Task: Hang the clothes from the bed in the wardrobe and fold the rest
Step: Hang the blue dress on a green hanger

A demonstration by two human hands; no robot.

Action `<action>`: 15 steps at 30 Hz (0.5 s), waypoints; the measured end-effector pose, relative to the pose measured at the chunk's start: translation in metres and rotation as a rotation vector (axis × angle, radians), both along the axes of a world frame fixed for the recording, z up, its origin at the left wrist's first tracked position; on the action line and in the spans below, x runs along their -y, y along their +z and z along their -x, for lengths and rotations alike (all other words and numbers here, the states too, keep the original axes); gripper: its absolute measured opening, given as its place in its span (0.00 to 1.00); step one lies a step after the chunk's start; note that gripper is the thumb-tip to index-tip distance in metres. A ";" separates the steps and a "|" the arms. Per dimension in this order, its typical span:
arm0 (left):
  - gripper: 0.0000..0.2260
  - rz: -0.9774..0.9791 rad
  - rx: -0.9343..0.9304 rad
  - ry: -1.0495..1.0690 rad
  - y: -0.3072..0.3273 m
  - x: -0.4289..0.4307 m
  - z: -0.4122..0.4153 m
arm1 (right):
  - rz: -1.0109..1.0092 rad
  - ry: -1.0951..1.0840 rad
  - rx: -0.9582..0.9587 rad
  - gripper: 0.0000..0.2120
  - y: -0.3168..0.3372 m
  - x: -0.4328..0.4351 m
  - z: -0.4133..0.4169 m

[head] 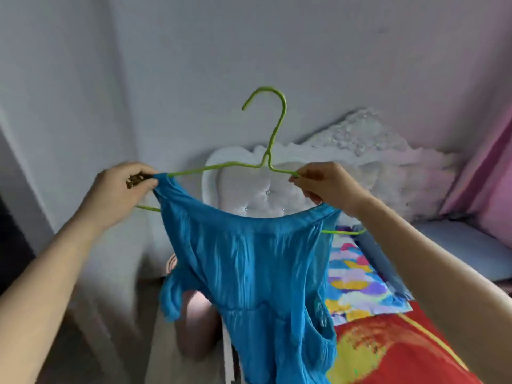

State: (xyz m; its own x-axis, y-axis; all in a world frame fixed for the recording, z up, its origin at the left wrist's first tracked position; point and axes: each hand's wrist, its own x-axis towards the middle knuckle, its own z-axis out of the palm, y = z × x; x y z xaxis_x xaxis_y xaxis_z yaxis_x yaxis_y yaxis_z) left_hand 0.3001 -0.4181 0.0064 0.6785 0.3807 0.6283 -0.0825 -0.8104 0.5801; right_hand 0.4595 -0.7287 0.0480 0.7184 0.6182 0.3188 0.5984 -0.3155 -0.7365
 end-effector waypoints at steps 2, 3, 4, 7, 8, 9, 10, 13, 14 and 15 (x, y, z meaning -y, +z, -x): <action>0.07 0.000 0.020 0.107 0.004 -0.020 0.035 | -0.006 0.111 0.003 0.06 0.007 -0.032 0.011; 0.06 -0.001 0.027 0.147 0.005 -0.028 0.048 | -0.010 0.149 0.001 0.07 0.011 -0.044 0.019; 0.06 0.001 0.030 0.182 0.007 -0.034 0.063 | -0.009 0.187 0.010 0.07 0.013 -0.057 0.024; 0.06 -0.025 0.075 0.285 0.012 -0.054 0.111 | 0.006 0.267 0.019 0.05 0.022 -0.094 0.053; 0.06 -0.035 0.081 0.295 0.013 -0.059 0.117 | 0.002 0.281 0.021 0.05 0.025 -0.099 0.058; 0.06 -0.042 0.098 0.316 0.016 -0.066 0.131 | -0.003 0.306 0.019 0.06 0.029 -0.110 0.069; 0.06 -0.040 0.111 0.324 0.018 -0.071 0.139 | -0.008 0.319 0.015 0.07 0.031 -0.116 0.076; 0.06 -0.048 0.173 0.336 0.022 -0.088 0.170 | -0.009 0.347 0.014 0.08 0.041 -0.140 0.102; 0.06 -0.054 0.195 0.340 0.024 -0.094 0.181 | -0.008 0.351 0.017 0.08 0.043 -0.149 0.112; 0.06 -0.051 0.214 0.347 0.025 -0.102 0.195 | -0.009 0.357 0.022 0.07 0.046 -0.160 0.124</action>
State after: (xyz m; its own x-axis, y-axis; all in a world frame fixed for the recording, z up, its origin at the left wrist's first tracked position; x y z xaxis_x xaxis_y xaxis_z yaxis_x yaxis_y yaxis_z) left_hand 0.1049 -0.3162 0.0316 0.3675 0.5286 0.7652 0.0868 -0.8387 0.5377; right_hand 0.3356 -0.5687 0.0937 0.4504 0.8263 0.3381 0.6853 -0.0772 -0.7242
